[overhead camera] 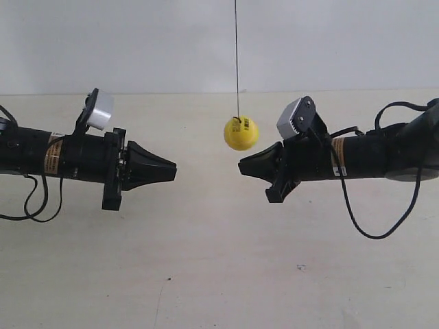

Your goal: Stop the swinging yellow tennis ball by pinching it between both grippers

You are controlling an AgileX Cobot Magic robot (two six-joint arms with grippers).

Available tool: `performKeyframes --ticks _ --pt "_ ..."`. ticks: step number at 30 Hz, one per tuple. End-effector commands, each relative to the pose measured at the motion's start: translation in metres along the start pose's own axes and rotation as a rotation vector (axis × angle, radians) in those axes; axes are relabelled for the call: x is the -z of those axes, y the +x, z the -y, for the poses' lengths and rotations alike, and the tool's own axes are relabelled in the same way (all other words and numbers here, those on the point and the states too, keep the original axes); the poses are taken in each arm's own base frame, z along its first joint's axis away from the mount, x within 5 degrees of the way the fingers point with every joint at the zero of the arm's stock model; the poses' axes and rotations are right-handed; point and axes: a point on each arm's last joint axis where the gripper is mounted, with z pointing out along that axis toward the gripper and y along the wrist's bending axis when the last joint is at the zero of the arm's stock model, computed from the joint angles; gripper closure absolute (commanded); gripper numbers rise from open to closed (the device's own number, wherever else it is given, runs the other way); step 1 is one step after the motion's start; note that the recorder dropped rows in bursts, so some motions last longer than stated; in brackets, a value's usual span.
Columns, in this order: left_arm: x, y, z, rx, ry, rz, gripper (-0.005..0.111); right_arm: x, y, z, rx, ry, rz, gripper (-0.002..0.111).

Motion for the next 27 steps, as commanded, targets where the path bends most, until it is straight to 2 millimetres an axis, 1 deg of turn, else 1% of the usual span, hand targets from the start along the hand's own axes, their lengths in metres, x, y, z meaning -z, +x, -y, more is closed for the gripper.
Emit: performKeyframes --ticks 1,10,17,27 --pt "-0.0011 -0.0036 0.0006 0.004 0.01 0.023 0.102 -0.0011 -0.0008 0.0025 0.023 0.011 -0.009 0.108" --pt "-0.0011 -0.0038 0.0003 -0.012 0.007 0.026 0.102 -0.0009 0.0037 0.004 0.027 0.027 -0.058 0.108" --pt "-0.0011 -0.0038 0.0003 -0.025 0.007 0.026 0.102 -0.0009 0.0041 0.0044 0.027 0.031 -0.063 0.108" --pt "-0.001 -0.0048 0.0021 -0.021 0.026 0.037 0.102 -0.001 -0.0032 -0.0024 0.011 -0.043 0.018 0.108"
